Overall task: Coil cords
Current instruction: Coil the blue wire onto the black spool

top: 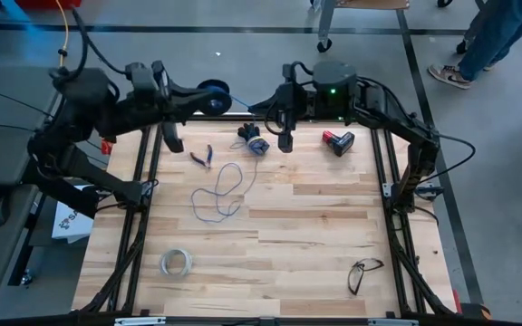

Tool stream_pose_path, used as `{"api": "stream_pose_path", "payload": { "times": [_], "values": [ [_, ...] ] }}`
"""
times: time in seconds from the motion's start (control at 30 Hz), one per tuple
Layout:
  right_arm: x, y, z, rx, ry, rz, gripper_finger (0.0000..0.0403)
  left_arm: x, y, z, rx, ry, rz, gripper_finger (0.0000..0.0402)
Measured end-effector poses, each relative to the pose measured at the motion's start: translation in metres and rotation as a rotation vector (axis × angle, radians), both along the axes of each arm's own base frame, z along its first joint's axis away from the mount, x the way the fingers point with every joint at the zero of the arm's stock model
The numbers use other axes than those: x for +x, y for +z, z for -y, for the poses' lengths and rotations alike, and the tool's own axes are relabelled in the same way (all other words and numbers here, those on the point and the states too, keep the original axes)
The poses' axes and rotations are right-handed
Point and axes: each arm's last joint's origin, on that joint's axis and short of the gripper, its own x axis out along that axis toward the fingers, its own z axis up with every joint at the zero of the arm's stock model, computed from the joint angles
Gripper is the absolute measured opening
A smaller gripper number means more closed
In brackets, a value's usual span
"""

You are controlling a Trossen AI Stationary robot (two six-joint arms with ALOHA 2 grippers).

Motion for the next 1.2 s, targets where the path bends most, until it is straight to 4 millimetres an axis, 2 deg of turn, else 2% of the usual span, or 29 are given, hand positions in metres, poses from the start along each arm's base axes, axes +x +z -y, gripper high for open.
{"api": "stream_pose_path", "payload": {
  "times": [0.3, 0.5, 0.7, 0.93, 1.2],
  "values": [
    [0.006, 0.004, -0.004, 0.063, 0.050, 0.069, 0.0000, 0.012, 0.010, -0.004, -0.095, -0.099, 0.168, 0.0000],
    [0.011, 0.003, -0.007, 0.130, 0.053, 0.100, 0.0005, 0.020, 0.016, -0.004, -0.098, -0.154, 0.249, 0.0000],
    [0.017, -0.005, -0.009, 0.127, 0.013, 0.054, 0.0061, 0.023, 0.024, -0.004, -0.084, -0.199, 0.347, 0.0000],
    [0.020, -0.006, -0.013, 0.159, 0.021, 0.058, 0.0138, 0.022, 0.026, -0.004, -0.063, -0.194, 0.366, 0.0000],
    [0.018, -0.004, -0.025, 0.199, 0.130, 0.053, 0.0171, 0.023, 0.025, -0.005, -0.026, -0.180, 0.356, 0.0000]
  ]
}}
